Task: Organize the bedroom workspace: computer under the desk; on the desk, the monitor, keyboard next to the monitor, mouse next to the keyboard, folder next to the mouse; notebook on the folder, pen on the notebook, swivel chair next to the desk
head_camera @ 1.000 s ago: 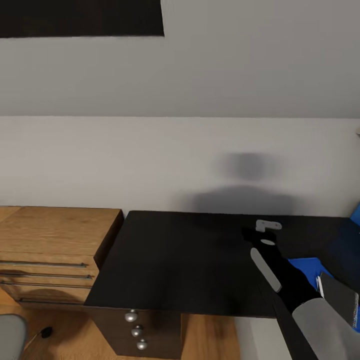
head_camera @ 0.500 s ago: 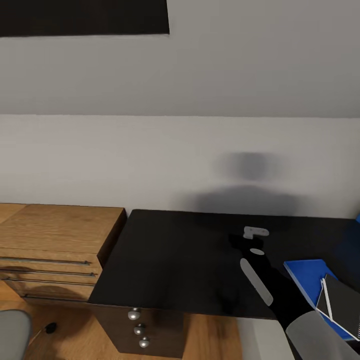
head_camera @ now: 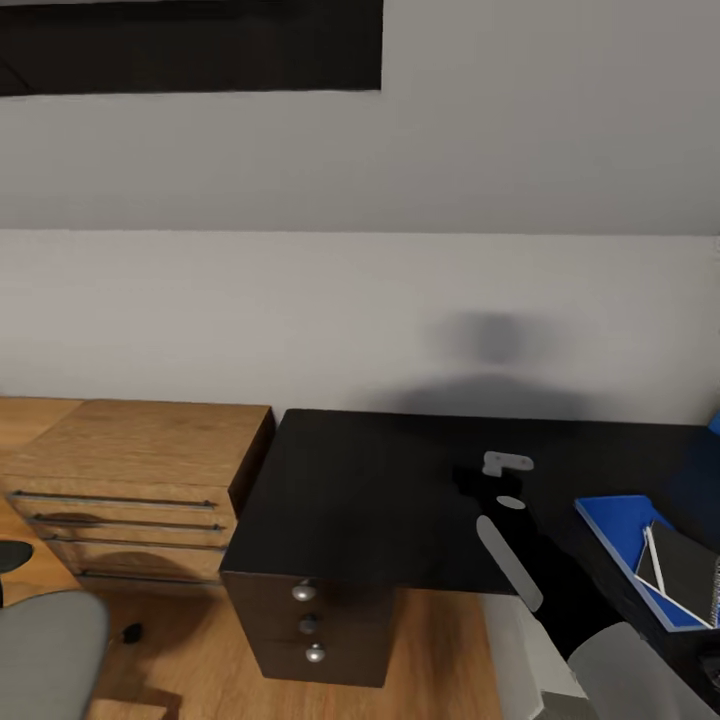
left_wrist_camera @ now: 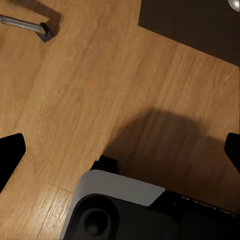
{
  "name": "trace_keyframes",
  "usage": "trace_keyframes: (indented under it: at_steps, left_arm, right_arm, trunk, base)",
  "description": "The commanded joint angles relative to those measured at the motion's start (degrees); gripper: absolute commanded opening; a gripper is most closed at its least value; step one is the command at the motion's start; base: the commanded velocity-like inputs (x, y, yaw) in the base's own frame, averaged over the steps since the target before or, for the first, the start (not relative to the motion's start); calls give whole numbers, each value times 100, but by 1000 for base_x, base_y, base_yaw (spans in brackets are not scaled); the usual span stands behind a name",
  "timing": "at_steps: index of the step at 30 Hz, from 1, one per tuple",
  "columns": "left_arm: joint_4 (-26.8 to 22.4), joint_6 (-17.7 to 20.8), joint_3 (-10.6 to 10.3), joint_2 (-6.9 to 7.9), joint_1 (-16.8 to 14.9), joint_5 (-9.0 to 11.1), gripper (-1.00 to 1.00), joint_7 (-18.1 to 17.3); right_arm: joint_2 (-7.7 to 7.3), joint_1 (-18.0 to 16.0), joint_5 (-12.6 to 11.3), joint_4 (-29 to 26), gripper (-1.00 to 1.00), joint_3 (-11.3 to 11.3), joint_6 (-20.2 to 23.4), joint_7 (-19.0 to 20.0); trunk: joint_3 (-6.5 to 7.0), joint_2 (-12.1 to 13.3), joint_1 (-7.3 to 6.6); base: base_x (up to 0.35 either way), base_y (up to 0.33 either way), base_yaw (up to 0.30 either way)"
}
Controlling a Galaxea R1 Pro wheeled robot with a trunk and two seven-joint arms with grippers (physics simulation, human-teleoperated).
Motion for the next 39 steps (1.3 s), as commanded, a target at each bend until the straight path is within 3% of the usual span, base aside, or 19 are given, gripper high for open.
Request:
trace_keyframes:
  at_steps: [1,9,17,31,36,39]
  left_arm:
    - [2,-20,11,5,-3,45,100,0]
    - [2,-16,9,47,-3,45,100,0]
    - [2,-20,2,49,-3,45,100,0]
    - [2,-12,10,50,-3,45,100,11]
    - [0,-12,11,50,-3,45,100,16]
    - [1,-13,11,49,-3,45,100,22]
  right_arm:
    - [-2,-5,-38,-8,100,22,19,-51]
    - [19,-1,-38,-10,100,22,-1,-54]
    - [19,138,2,-11,100,22,-484,-67]
    - [24,149,-1,-11,100,27,-522,-53]
    - [136,163,2,-11,100,85,-526,-68]
    - [206,482,47,-50,100,116,-694,-109]
  trunk:
    - [2,-6,-2]
    - [74,-6,-2]
    - [145,-6,-2]
    - [259,-6,-2]
    - [297,-6,-2]
    - [320,-6,-2]
  base:
    - [-261,241,0]
    - [-226,242,-37]
    - [-154,103,-122]
    - [-282,184,-177]
    - [-115,75,-200]
    - [-24,16,-202]
